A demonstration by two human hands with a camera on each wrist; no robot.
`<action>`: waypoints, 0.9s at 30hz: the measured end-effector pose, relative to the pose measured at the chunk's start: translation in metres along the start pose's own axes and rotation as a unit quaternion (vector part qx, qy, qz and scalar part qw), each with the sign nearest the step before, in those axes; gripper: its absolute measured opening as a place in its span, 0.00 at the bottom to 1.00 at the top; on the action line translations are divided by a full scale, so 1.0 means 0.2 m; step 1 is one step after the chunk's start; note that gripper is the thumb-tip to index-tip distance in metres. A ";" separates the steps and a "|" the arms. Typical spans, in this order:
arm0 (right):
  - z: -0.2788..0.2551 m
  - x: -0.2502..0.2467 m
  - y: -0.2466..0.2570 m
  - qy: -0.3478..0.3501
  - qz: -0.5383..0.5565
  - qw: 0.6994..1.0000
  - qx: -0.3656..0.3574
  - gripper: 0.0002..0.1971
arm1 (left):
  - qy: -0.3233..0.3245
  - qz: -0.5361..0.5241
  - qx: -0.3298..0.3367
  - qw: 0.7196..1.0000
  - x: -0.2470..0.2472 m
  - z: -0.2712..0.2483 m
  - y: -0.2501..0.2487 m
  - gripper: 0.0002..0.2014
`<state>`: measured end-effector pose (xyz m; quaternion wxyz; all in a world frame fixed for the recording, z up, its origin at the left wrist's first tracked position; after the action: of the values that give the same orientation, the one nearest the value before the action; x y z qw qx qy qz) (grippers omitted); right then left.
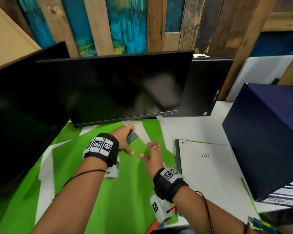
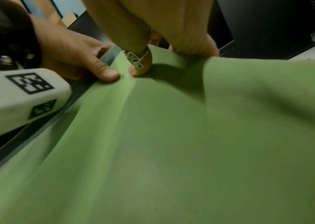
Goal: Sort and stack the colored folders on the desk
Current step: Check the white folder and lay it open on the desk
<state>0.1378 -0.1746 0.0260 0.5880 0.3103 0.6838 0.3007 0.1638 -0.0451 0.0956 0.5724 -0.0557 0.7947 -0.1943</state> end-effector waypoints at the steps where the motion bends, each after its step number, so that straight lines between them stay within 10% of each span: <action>1: 0.01 -0.03 0.02 -0.004 0.010 1.000 -0.013 0.14 | -0.019 -0.025 0.008 0.999 -0.01 -0.02 -0.03 0.37; 9: 0.02 -0.27 0.23 -0.078 0.160 0.976 -0.122 0.19 | -0.147 -0.011 0.057 0.987 -0.25 -0.19 -0.30 0.34; 17: 0.14 -0.56 0.27 -0.158 0.299 0.937 -0.091 0.57 | -0.320 0.034 0.119 0.939 -0.67 -0.47 -0.59 0.33; 21: 0.18 -0.63 0.21 -0.090 0.487 0.868 -0.032 0.44 | -0.371 -0.092 0.201 0.902 -0.77 -0.54 -0.68 0.24; 27: 0.14 -0.72 0.07 -0.032 0.442 0.895 -0.042 0.24 | -0.488 -0.169 0.172 0.839 -0.86 -0.47 -0.60 0.12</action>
<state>0.1841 -0.2772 0.1225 0.4279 0.5653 0.4437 0.5481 0.1179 -0.0785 0.3181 0.8448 -0.1774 0.3448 -0.3687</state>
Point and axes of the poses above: each hand's wrist, its own z-axis towards the middle knuckle, its own x-axis out of the palm, y = z × x, the point moved 7 cm from there along z, towards the middle knuckle, and after that the axes turned 8 degrees about x, right-handed, at the moved point
